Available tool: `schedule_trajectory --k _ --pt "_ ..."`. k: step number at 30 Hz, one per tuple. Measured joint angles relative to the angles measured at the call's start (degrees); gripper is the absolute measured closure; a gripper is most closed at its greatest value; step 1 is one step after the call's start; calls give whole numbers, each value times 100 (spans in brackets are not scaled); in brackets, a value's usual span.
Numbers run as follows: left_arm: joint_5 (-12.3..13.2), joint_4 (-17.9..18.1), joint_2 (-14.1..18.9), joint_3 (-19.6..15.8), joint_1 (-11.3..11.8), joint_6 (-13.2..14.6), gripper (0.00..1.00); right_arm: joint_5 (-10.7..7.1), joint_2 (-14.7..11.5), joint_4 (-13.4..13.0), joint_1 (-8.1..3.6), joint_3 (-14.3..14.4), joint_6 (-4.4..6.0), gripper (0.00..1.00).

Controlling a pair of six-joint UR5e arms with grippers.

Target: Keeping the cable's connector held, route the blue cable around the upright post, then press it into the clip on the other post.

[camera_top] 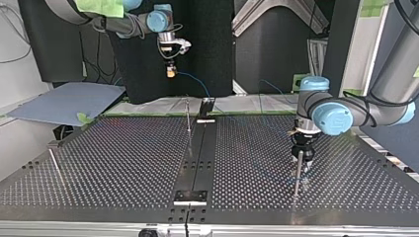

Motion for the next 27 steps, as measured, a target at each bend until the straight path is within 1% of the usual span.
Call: schedule_trajectory --k 6,11,14,15,17,20,27 --pt "-23 0 0 0 0 3 1 -126 -331 -148 -171 277 20 100" --pt "-25 4 4 0 -8 6 1 -349 -614 -226 -326 293 22 100" --pt "-29 46 2 0 -5 0 1 -474 -764 -279 -382 245 21 100" --pt "-28 78 2 0 -4 -4 1 -496 -777 -291 -397 223 21 100" --pt "-26 114 6 0 -6 -3 1 -527 -740 -310 -427 163 18 100" --pt "-23 137 11 0 -3 2 1 -548 -615 -329 -456 100 16 100" --pt "-26 141 14 0 -4 3 1 -562 -342 -397 -483 13 -4 100"
